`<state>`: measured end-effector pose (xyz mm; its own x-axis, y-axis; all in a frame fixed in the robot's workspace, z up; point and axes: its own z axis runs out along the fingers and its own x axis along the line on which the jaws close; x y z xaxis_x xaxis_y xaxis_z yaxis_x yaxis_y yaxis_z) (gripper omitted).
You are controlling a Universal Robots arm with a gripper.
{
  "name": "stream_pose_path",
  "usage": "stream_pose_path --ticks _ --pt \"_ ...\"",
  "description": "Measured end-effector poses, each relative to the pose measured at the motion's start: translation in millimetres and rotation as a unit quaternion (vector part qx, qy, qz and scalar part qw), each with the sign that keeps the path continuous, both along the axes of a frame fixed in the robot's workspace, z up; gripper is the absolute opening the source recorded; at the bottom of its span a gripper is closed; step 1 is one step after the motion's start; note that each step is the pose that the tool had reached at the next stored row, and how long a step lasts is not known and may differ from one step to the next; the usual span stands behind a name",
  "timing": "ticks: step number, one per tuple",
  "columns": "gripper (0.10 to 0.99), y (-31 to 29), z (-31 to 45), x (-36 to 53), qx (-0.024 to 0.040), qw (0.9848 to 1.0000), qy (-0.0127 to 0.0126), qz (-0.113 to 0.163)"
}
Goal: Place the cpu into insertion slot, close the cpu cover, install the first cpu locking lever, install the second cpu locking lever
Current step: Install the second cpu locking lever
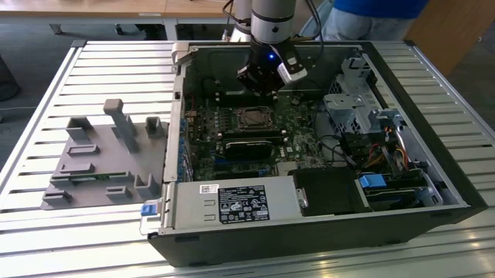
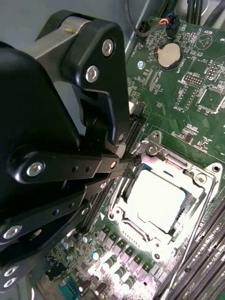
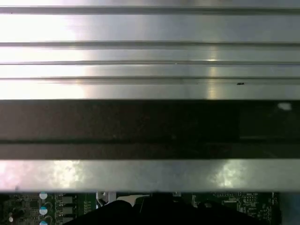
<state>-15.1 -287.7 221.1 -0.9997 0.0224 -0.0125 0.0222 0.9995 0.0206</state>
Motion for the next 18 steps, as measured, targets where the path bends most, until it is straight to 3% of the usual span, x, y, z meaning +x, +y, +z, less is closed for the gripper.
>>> stream_pose_path --ticks 4,8,18 --pt "0.106 -0.1 11.3 0.0 0.0 1.0 0.0 0.0" --pt "0.106 -2.6 12.3 0.0 0.0 1.0 0.0 0.0" --pt "0.106 -21.7 12.3 0.0 0.0 1.0 0.0 0.0"
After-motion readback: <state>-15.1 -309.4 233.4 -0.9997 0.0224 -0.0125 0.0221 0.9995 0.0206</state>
